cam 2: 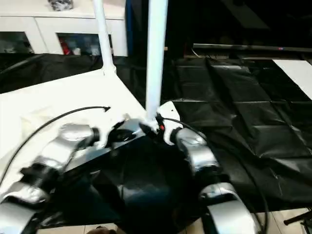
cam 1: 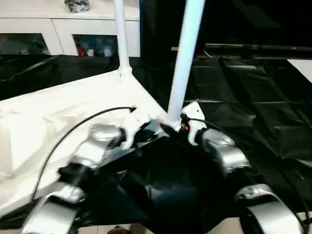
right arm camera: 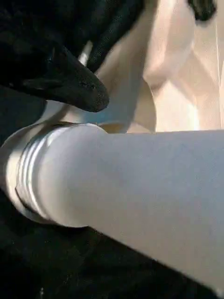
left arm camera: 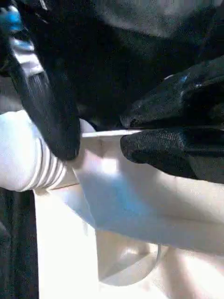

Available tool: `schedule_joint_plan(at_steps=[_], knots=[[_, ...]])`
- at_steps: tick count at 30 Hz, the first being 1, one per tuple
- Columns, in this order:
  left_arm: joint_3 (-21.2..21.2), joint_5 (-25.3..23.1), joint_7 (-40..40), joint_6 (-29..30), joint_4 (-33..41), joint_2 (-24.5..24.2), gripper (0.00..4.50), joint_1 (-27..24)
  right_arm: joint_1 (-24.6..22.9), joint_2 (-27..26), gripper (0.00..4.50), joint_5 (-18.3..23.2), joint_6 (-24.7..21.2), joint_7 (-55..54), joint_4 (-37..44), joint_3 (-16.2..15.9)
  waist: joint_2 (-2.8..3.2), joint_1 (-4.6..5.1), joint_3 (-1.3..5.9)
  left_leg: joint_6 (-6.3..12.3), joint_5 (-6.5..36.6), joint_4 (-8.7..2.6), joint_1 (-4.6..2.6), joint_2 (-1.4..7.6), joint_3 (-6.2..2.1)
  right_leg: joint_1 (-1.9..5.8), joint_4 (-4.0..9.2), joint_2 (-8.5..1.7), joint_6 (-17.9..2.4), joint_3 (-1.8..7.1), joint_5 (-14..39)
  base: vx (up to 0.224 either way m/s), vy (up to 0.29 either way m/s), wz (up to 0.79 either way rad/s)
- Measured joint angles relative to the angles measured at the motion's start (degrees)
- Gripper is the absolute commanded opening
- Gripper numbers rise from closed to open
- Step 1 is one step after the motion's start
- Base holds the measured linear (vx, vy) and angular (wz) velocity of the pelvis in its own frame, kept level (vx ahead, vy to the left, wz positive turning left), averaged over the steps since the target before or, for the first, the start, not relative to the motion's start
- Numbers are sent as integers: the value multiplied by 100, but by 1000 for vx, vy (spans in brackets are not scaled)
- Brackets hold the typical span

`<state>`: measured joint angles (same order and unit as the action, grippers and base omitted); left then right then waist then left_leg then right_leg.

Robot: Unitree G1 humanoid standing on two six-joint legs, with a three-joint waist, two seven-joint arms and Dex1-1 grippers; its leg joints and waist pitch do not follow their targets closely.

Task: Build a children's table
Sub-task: Rotate leg to tighten

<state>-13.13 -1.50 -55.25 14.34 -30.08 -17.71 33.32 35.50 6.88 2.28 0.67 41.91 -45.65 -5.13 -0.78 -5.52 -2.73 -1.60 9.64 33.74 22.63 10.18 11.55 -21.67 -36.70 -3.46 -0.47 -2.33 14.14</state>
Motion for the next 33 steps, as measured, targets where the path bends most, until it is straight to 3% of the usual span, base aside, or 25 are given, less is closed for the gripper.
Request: schedule_joint_plan(at_steps=[7,13,15,24,33], knots=[[-83,200,-1001,-243,158,-414,0,-169,-116,476,383,122,-11,1411,405,-406,-9,-69,-7,-1,0,8,7,1,0,-6,-9,-1,-1,-1,-1,0,0,0],[-104,327,-1502,-329,181,-694,0,-213,-150,573,383,167,-36,1960,564,-536,-26,-102,-16,-1,0,13,12,1,1,-6,-9,-3,-2,-1,-1,0,0,0],[-104,389,-1644,-330,220,-779,0,-242,-187,598,358,170,-56,2111,666,-578,-27,-104,-17,0,0,14,22,1,1,-16,-9,-3,-2,-2,-1,0,0,0],[-103,418,-1886,-337,287,-896,0,-292,-215,653,286,209,-111,2263,733,-660,-45,-111,-20,4,-3,24,34,1,1,-21,-9,-4,-2,-4,-1,0,0,0],[-107,420,-1890,-311,327,-884,0,-321,-305,594,274,241,-180,2277,851,-648,-53,-118,-16,4,-3,26,35,1,1,-20,-9,-5,-2,-4,-1,0,0,0]])
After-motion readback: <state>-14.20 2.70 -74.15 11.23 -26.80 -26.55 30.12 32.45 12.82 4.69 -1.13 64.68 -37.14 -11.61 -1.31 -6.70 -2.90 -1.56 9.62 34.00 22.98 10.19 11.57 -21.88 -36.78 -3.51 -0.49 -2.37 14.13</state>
